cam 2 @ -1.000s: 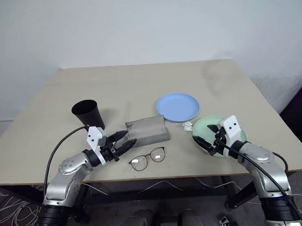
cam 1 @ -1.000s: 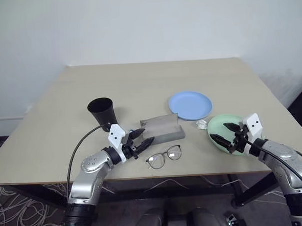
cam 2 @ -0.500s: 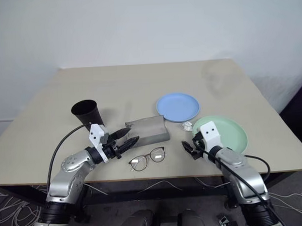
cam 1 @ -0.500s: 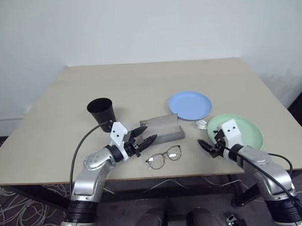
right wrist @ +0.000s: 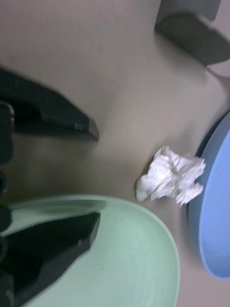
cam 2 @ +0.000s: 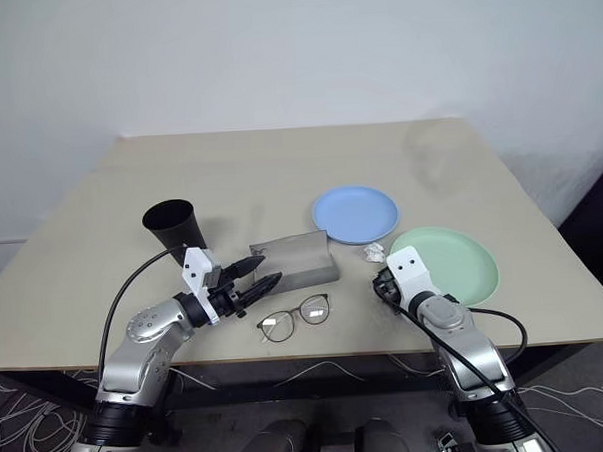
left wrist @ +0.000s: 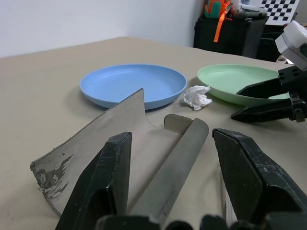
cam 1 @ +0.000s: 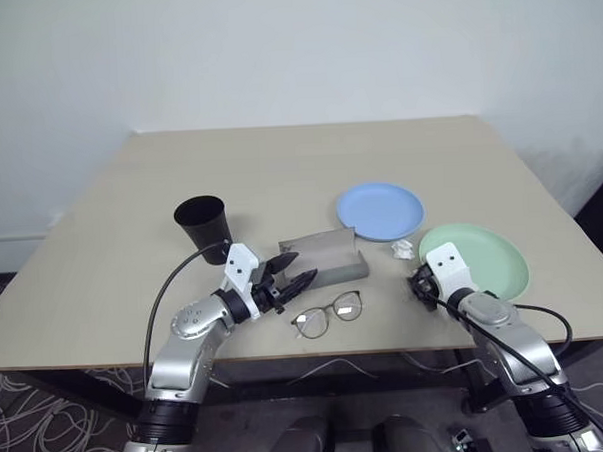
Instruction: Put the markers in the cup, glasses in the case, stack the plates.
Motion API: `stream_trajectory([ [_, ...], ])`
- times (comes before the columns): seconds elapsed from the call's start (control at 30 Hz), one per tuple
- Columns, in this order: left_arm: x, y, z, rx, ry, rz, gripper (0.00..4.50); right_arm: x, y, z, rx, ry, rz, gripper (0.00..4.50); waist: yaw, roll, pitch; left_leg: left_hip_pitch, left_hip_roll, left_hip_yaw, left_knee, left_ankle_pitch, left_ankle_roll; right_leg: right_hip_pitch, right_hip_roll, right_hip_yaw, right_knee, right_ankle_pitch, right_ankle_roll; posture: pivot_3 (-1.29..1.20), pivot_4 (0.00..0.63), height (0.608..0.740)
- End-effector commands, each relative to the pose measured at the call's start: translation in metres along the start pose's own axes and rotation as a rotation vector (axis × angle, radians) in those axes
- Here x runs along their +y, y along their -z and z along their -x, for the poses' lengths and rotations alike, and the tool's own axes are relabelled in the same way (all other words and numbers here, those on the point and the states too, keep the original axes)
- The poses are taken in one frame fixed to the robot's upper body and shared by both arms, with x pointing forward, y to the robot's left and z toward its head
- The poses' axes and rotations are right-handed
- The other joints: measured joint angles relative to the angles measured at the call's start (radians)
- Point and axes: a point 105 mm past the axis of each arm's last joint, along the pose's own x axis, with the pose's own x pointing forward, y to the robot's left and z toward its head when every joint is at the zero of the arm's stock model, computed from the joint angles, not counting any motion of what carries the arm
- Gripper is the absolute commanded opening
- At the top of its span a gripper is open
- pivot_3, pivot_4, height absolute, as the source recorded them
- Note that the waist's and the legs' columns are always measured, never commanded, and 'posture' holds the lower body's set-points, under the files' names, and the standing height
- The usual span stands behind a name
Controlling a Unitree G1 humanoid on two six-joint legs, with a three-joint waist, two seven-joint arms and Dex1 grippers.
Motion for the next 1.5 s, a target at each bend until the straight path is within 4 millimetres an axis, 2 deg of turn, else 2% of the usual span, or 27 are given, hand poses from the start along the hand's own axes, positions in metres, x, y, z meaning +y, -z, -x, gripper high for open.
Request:
stream_trajectory([
  [0.03, 0.000, -0.011, -0.002, -0.033, 0.003, -0.036, 2.81, -0.015, -0.018, 0.002, -0.053, 0.076, 0.040, 1.29, 0.000, 0.000, 0.000, 0.000, 0.000, 0.000, 0.000, 0.000, 0.000, 0.000, 0.000, 0.000, 0.000, 0.000, 0.000, 0.00, 0.000, 0.736],
  [0.17, 0.000, -0.011, -0.003, -0.034, 0.000, -0.035, 2.81, -0.017, -0.019, 0.002, -0.053, 0.088, 0.052, 0.03, -0.002, 0.000, 0.000, 0.000, 0.000, 0.000, 0.000, 0.000, 0.000, 0.000, 0.000, 0.000, 0.000, 0.000, 0.000, 0.00, 0.000, 0.736],
  [0.63, 0.000, -0.014, -0.004, -0.045, 0.023, -0.034, 2.81, -0.029, -0.028, 0.003, -0.073, 0.160, 0.078, 0.03, -0.001, 0.000, 0.000, 0.001, 0.000, 0.000, 0.000, 0.000, 0.000, 0.000, 0.000, 0.000, 0.000, 0.000, 0.000, 0.00, 0.000, 0.736],
  [0.83, 0.000, -0.016, -0.006, -0.048, 0.025, -0.037, 2.81, -0.052, -0.048, 0.004, -0.129, 0.271, 0.138, 0.03, -0.001, 0.000, 0.000, 0.001, 0.000, 0.000, 0.000, 0.000, 0.000, 0.000, 0.000, 0.000, 0.000, 0.000, 0.000, 0.00, 0.000, 0.736],
  [1.0, 0.001, -0.016, -0.008, -0.053, 0.024, -0.040, 2.81, -0.063, -0.073, 0.001, -0.207, 0.285, 0.237, 0.03, -0.001, 0.000, 0.000, 0.001, 0.000, 0.000, 0.000, 0.000, 0.000, 0.000, 0.001, 0.000, 0.000, 0.000, 0.000, 0.00, 0.000, 0.736],
  [1.1, 0.002, -0.017, -0.010, -0.056, 0.024, -0.041, 2.81, -0.056, -0.089, -0.005, -0.279, 0.194, 0.296, 0.03, -0.002, 0.000, 0.000, 0.001, 0.000, 0.000, 0.000, 0.000, 0.000, 0.000, 0.001, 0.000, 0.000, 0.000, 0.000, 0.00, 0.000, 0.736],
  [1.17, 0.003, -0.018, -0.011, -0.057, 0.030, -0.041, 2.81, -0.041, -0.103, -0.014, -0.344, 0.063, 0.348, 0.03, -0.004, 0.000, 0.000, 0.001, 0.000, 0.000, 0.000, 0.000, 0.000, 0.000, 0.001, 0.000, 0.000, 0.000, 0.000, 0.00, 0.000, 0.736],
  [1.27, 0.002, -0.019, -0.015, -0.063, 0.041, -0.043, 2.81, -0.029, -0.121, -0.026, -0.418, -0.068, 0.374, 0.03, -0.008, 0.000, 0.000, 0.001, 0.000, 0.000, 0.001, 0.000, 0.000, 0.001, 0.001, -0.001, 0.000, 0.001, 0.001, 0.00, 0.000, 0.736],
  [1.5, 0.002, -0.022, -0.019, -0.071, 0.046, -0.050, 2.81, -0.007, -0.142, -0.056, -0.467, -0.279, 0.413, 0.03, -0.008, -0.001, 0.000, 0.002, 0.000, 0.000, 0.003, 0.000, 0.000, 0.002, 0.002, -0.001, 0.000, 0.002, 0.002, 0.00, 0.000, 0.736],
])
